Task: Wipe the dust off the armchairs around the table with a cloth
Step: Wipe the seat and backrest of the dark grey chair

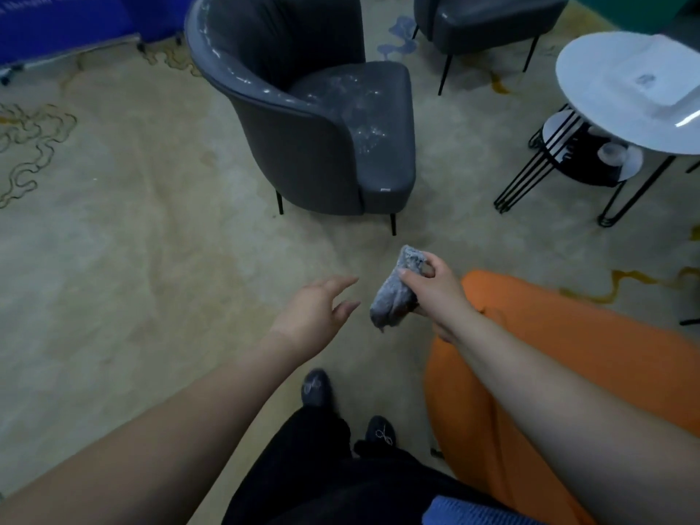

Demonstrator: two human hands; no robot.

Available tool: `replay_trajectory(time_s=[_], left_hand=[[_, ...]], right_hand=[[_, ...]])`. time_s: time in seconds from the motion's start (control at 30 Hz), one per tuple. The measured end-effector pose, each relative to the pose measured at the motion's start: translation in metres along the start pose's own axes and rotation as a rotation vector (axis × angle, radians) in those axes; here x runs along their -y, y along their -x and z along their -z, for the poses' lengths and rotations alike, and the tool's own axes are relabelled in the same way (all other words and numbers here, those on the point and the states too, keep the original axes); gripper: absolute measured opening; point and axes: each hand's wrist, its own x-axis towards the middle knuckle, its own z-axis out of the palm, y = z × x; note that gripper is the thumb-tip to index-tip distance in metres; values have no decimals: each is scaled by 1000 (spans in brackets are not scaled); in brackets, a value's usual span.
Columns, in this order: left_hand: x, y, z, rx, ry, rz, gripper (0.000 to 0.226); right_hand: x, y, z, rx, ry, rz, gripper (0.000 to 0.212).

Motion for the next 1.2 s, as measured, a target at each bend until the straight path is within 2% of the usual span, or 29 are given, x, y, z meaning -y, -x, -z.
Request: replay_trajectory(time_s=[0.13,0.23,0.3,0.4,0.57,0.63,0.7,0.77,0.83,0.93,1.03,1.2], left_hand=[[-1,-48,24,47,303,73,51],[13,-87,44,48,395,77,30],[23,-112,62,9,455,104,19],[34,-148,87,55,599,160,17],[37,-205,113,198,759,169,20],[34,-227,118,246,788,180,19],[28,-249,120,321,767,170,17],[19,-272,120,396,716,138,14],[9,-297,118,446,694,129,12],[-9,-336,112,494,657,125,12],[-26,-372,108,460,652,140,13],[-37,-426,106,300,728,210,12]], right_hand=[[29,-35,-31,-11,-195,-77,36],[49,-63,-54,-41,-313,-107,26],[60,-81,-64,-26,-320,-101,28],[76,-105,-70,-59,30,84,42],[103,-125,-67,-203,650,683,94],[114,-138,-57,-336,873,844,101],[126,-153,-44,-403,1005,917,102],[139,-172,-32,-332,1091,976,100],[149,-195,-23,-187,1175,1023,97],[164,-229,-6,-34,1173,981,84],[178,-265,16,7,1115,926,72],[197,-323,35,40,912,813,67]])
